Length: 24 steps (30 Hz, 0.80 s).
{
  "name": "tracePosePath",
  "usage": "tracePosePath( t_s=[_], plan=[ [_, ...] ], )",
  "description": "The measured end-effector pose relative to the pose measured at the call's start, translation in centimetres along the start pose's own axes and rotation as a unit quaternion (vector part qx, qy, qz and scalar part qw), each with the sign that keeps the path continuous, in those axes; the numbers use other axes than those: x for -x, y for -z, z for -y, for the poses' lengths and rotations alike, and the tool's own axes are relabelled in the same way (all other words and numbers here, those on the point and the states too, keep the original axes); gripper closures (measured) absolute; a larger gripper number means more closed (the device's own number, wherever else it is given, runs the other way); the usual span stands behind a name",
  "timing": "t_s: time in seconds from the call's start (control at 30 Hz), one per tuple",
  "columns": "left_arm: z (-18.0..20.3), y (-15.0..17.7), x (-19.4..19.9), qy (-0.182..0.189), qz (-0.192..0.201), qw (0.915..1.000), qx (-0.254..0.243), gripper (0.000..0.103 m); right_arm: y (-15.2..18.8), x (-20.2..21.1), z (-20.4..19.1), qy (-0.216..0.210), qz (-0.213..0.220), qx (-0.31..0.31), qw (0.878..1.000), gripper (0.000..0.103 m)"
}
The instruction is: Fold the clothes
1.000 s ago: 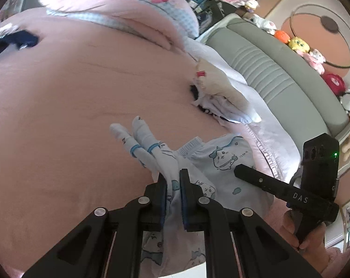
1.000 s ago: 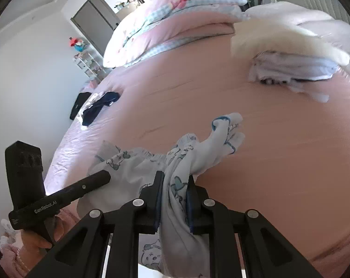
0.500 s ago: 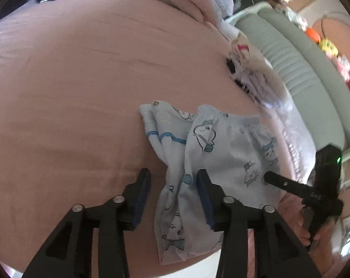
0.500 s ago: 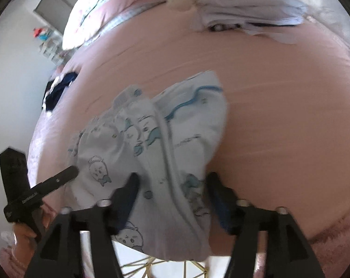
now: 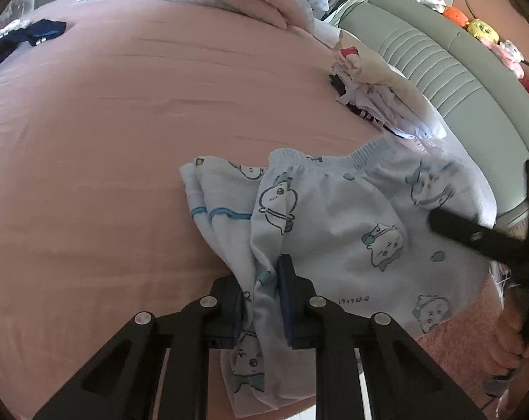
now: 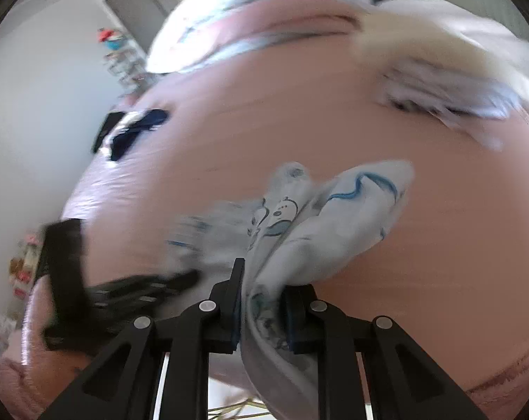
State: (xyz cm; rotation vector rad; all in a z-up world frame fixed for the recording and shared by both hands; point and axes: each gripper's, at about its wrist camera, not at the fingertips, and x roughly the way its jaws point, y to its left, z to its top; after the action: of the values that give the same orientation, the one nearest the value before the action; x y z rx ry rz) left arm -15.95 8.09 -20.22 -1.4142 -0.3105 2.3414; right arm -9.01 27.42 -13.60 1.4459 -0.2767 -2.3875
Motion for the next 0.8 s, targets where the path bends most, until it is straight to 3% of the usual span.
tracePosePath(
  t_s=[0.13, 0.2, 0.23, 0.4, 0.47, 0.57, 0.73, 0.8],
  plan=[
    [-0.7, -0.5, 1.5, -0.017, 0.000, 0.9998, 0.004, 0.087, -0.9, 0.4, -2.9, -0.029, 0.003, 0.012, 0.999, 0.080],
    [-1.9, -0.7, 3.0, -0.023, 0.018, 0.9993, 0.024, 0.087, -1.4, 0.6, -4.4, -0.044, 0.005, 0.018, 0.999, 0.063],
    [-2.6, -0.8, 3.7, -0.023, 0.027, 0.9987, 0.036, 0.086, -1.6, 0.5, -5.1, -0.051, 0.004, 0.020, 0.998, 0.060],
    [-4.7, -0.6, 4.9, -0.016, 0.040, 0.9972, 0.062, 0.086, 0.5, -5.5, -6.1, -0.097, -0.071, 0.001, 0.993, 0.058],
    [-5.0, -0.6, 5.5, -0.004, 0.046, 0.9966, 0.068, 0.086, 0.7, -5.5, -6.7, -0.072, -0.060, 0.021, 0.995, 0.061],
    [-5.2, -0.4, 6.6, 0.025, 0.063, 0.9949, 0.074, 0.086, -0.1, -0.5, -8.1, -0.100, 0.010, 0.054, 0.993, 0.058],
    [-3.0, -0.9, 7.2, 0.099, 0.089, 0.9899, 0.049, 0.086, 0.0, 4.7, -4.6, -0.090, 0.065, -0.005, 0.994, 0.055],
    [-1.1, -0.9, 7.0, 0.121, 0.085, 0.9888, 0.016, 0.086, 0.5, 4.5, -2.6, -0.049, 0.068, -0.034, 0.996, 0.055]
  ],
)
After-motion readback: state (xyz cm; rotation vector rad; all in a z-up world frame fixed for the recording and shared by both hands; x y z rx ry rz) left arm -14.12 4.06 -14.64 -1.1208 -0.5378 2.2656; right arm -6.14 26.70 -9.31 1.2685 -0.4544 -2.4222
